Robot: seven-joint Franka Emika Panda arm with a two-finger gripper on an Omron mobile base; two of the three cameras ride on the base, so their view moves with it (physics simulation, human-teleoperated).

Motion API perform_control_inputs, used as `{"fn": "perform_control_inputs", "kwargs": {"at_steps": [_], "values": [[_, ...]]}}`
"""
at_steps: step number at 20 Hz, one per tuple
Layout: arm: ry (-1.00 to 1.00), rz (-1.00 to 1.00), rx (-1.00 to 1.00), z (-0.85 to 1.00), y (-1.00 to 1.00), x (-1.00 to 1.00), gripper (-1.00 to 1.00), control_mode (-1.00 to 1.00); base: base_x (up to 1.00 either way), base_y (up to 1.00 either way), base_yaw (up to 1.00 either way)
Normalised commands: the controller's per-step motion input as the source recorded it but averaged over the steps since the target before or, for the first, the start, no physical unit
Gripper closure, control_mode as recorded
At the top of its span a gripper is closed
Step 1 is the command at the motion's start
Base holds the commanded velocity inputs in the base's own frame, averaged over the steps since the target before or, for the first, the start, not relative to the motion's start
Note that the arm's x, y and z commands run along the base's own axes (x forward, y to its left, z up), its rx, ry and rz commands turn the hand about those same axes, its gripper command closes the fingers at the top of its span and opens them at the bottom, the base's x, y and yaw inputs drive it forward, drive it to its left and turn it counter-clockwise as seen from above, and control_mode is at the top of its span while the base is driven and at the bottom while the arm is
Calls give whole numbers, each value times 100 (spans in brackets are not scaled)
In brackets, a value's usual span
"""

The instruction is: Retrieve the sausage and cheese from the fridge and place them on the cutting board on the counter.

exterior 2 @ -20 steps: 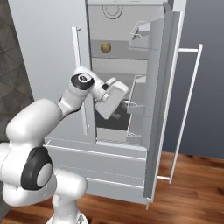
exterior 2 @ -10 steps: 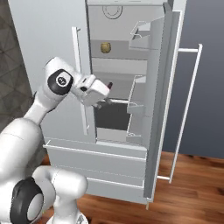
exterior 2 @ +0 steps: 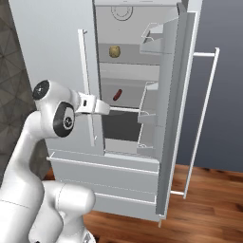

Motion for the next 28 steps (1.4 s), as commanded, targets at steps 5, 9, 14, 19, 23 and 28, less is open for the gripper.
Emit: {"fn": "perform_control_inputs", "kwargs": {"at_steps": [5, 9, 14, 19, 23, 28], "values": [[-17, 30, 16, 13, 36, 29, -100, -100, 0, 0, 0], [-9, 14, 0, 18, 45, 28, -100, -100, 0, 0, 0], [-5, 2, -1, 28, 46, 18, -100, -100, 0, 0, 0], [2, 0, -1, 38, 32, 12, -100, -100, 0, 0, 0], [4, 0, 0, 33, 7, 19, -100, -100, 0, 0, 0], [2, 0, 0, 12, 26, 23, -100, -100, 0, 0, 0]]}}
